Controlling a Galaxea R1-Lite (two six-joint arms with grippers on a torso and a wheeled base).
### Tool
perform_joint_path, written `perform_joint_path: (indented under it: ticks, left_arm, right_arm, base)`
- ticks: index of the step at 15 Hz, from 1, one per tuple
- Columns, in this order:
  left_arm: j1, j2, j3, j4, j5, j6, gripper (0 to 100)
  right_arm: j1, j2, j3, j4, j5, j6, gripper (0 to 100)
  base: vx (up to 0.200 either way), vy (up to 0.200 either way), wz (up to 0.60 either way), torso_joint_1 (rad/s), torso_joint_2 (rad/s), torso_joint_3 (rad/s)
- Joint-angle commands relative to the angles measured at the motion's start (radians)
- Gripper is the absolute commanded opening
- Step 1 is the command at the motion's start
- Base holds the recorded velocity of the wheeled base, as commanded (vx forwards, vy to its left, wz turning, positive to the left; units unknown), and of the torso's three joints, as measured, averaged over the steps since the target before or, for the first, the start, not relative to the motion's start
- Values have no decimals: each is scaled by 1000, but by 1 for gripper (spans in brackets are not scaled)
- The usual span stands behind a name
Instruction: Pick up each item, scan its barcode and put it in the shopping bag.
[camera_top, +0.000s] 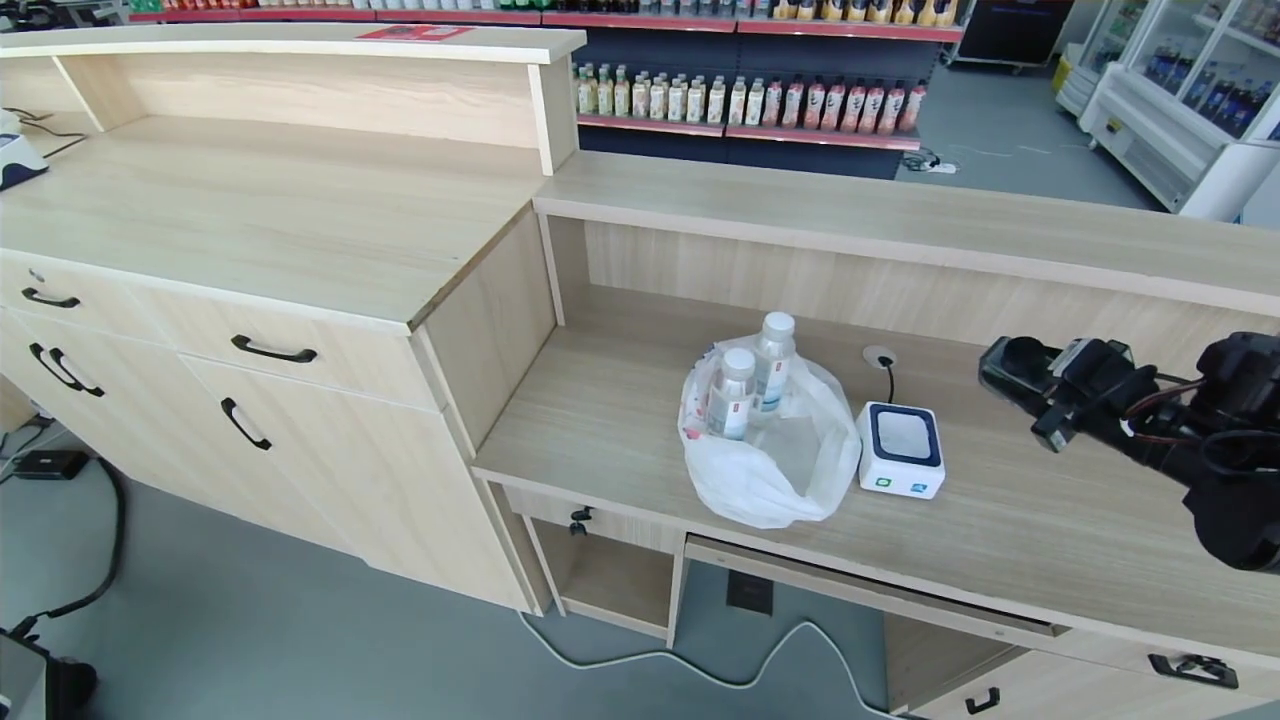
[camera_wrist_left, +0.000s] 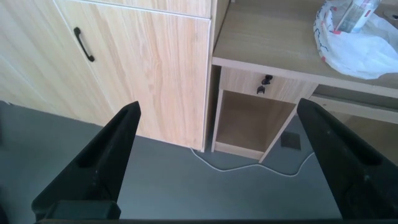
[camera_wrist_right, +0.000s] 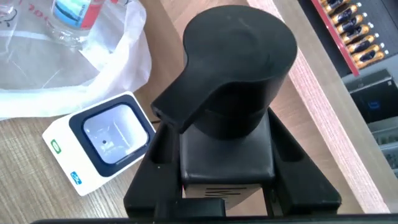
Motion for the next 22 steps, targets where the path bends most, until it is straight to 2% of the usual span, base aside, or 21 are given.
perform_joint_path:
  ticks: [1, 6, 10, 22]
  left_arm:
    - [1, 0, 0, 0, 0, 0, 100]
    - [1, 0, 0, 0, 0, 0, 100]
    - [-1, 0, 0, 0, 0, 0, 100]
    - [1, 0, 0, 0, 0, 0, 100]
  right_arm:
    - [-7, 63, -12, -27, 5, 3, 0]
    - [5, 166, -67, -77, 5, 8, 0]
    - [53, 203, -78, -152, 9, 31, 0]
    - [54, 229, -76, -199, 7, 23, 0]
  base:
    - [0, 0, 0, 0, 0, 0]
    - [0, 0, 0, 0, 0, 0]
    - [0, 0, 0, 0, 0, 0]
    - [0, 0, 0, 0, 0, 0]
